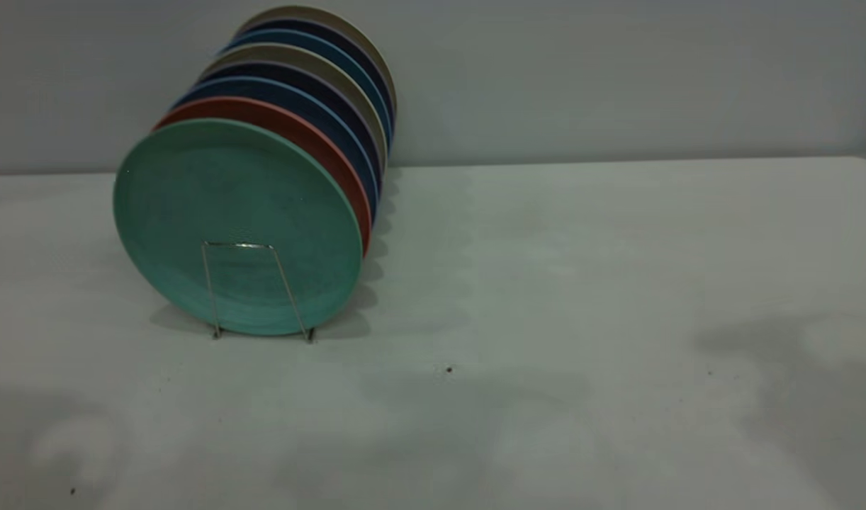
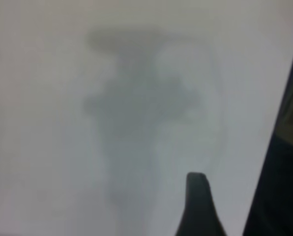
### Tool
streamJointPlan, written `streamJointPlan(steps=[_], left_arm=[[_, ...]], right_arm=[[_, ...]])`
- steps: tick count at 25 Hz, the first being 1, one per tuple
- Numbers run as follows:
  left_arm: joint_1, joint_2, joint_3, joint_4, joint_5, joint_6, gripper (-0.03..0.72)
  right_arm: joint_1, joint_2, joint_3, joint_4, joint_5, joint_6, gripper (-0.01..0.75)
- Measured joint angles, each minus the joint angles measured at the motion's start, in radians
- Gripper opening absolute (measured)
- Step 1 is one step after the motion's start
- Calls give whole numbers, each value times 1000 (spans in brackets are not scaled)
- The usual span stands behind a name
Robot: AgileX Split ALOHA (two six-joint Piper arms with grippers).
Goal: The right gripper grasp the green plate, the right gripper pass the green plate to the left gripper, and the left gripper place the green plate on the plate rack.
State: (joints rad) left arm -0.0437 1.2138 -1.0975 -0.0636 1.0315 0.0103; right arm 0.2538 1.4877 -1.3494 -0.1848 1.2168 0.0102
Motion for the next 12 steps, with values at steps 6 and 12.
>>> streamJointPlan(steps=[6,12], left_arm=[[0,-348,183,0,26,23,553],[0,-620,362,0,47,29,553]], right_arm=[[90,-347,241,89,16,2,546],[96,-629,411,151,24,2,546]])
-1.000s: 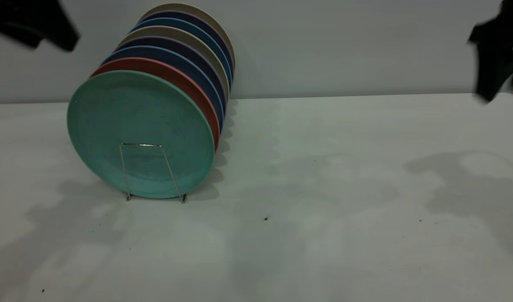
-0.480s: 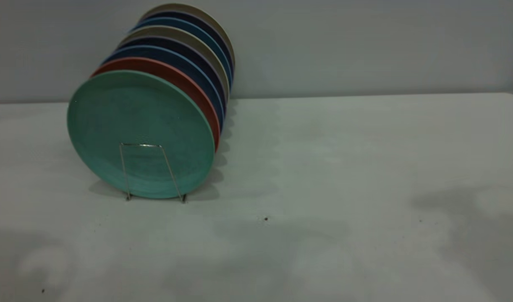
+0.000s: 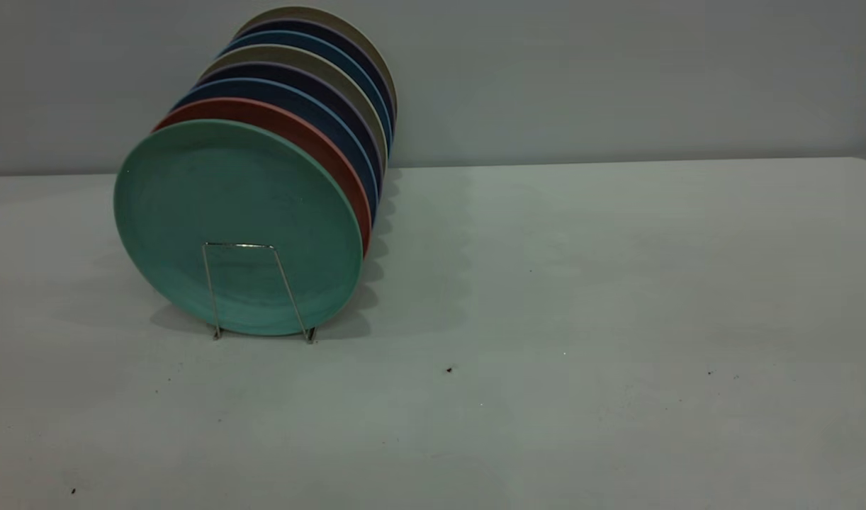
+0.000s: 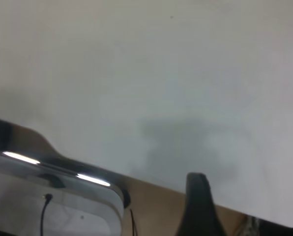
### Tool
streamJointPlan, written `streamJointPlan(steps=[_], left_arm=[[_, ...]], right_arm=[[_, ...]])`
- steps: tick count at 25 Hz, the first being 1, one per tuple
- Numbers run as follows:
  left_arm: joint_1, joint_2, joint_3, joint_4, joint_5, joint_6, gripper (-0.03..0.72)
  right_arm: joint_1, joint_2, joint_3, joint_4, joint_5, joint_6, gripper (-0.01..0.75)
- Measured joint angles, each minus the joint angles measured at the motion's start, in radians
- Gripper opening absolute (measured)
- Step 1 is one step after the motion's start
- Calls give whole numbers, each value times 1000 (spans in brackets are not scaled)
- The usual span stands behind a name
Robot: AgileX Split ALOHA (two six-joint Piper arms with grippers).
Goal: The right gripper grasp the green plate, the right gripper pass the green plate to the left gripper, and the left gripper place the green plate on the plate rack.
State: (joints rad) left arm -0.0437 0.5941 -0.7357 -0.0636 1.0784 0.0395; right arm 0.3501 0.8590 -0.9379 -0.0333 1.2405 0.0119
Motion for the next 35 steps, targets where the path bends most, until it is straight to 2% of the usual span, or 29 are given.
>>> streamJointPlan(steps=[9,15,21,35], left_arm=[[0,-363,214,0,25,19,553],[0,-542,231,-1,48,34,553],[0,-611,234,-1,69,44,553],[0,-616,248,-1,60,49,553]], right_arm=[[0,-369,281,17,-30,-92,546],[0,-537,426,17,-73,-146,546],[0,-631,447,52,-119,-173,546],[0,-635,464,96,-115,-178,546]])
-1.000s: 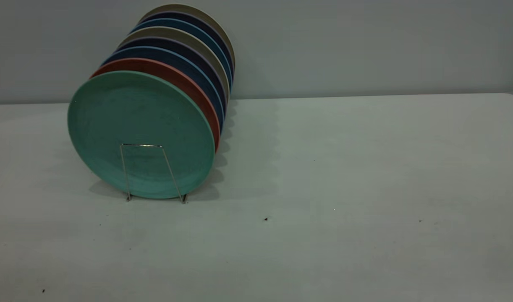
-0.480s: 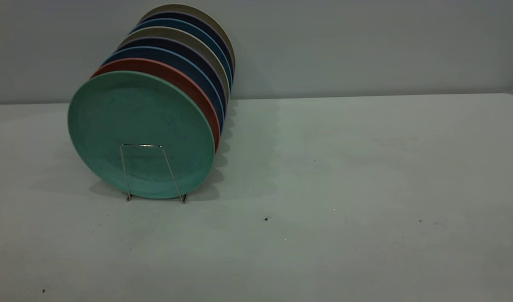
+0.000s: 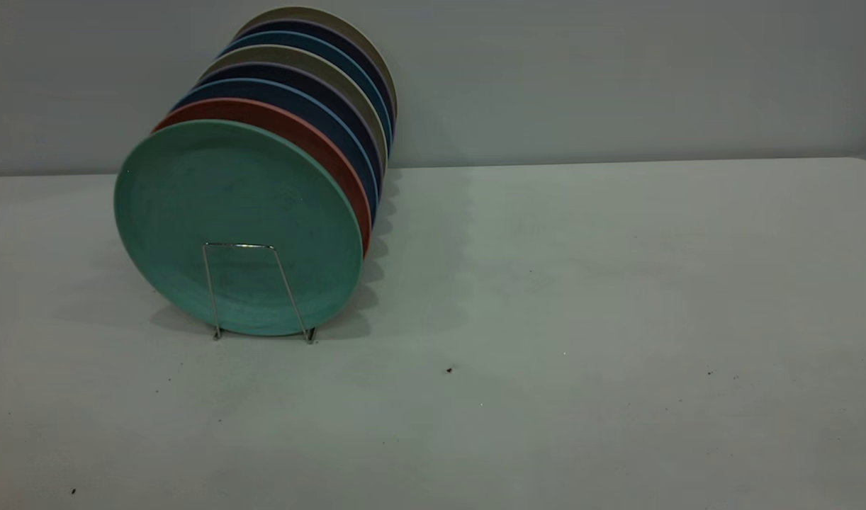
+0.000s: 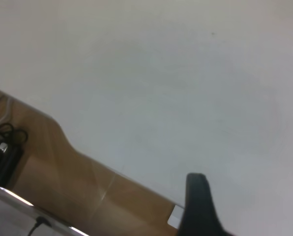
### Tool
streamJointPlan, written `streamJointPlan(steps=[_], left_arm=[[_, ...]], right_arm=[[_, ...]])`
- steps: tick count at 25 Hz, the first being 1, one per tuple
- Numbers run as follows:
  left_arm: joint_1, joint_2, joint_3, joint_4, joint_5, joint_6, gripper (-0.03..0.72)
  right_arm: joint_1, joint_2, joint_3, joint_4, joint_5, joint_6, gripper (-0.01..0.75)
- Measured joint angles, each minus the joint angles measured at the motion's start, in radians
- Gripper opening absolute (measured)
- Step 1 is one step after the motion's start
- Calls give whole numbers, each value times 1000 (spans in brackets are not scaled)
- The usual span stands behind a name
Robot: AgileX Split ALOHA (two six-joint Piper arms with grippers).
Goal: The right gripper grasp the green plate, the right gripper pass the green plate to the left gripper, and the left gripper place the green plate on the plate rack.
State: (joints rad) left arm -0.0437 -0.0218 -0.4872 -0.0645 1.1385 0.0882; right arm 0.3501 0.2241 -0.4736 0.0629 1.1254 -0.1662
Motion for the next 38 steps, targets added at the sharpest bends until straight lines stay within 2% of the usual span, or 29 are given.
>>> streamJointPlan(steps=[13,14,20,24,38], left_arm=[[0,0,0,0,0,-1,553],[0,0,0,0,0,-1,553],[0,0,0,0,0,-1,553],[0,0,0,0,0,-1,553],[0,0,0,0,0,-1,553]], right_arm=[[-8,-9,1,3,0,2,546],[-27,-22,1,5,0,2,546],[-252,-147,1,8,0,2,546],[-319,-239,1,8,7,2,546],[-325,-241,1,8,10,2,546]])
